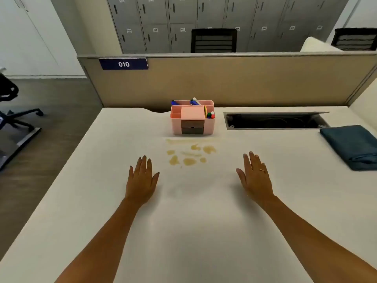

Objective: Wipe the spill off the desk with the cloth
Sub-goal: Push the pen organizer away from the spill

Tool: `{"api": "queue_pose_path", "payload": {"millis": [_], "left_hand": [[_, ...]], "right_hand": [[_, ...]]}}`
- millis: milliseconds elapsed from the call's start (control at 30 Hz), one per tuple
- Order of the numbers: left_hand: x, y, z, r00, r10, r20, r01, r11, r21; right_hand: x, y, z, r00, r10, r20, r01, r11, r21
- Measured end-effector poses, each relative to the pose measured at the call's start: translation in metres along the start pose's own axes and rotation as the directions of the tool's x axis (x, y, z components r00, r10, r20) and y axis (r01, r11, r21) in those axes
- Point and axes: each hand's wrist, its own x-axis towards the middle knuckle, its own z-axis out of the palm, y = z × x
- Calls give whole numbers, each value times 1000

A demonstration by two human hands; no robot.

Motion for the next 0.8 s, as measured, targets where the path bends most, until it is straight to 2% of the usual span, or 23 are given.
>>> {"api": "queue_pose_path", "payload": {"millis": [133,267,667,800], "left_hand": [[-16,-2,25,998,-37,59,40,998,-49],[-29,0,35,995,-38,90,45,996,-80],[-34,0,44,996,-70,53,74,994,-85],[-30,-1,35,995,-96,-13,93,984,-152]], "right_hand": [[-30,6,26,996,73,52,-75,997,30],[-42,10,42,993,107,40,-109,993,55],[-42,12,50,992,115,55,-115,993,-15],[-39,11,51,994,110,-27,-110,994,-16]]}}
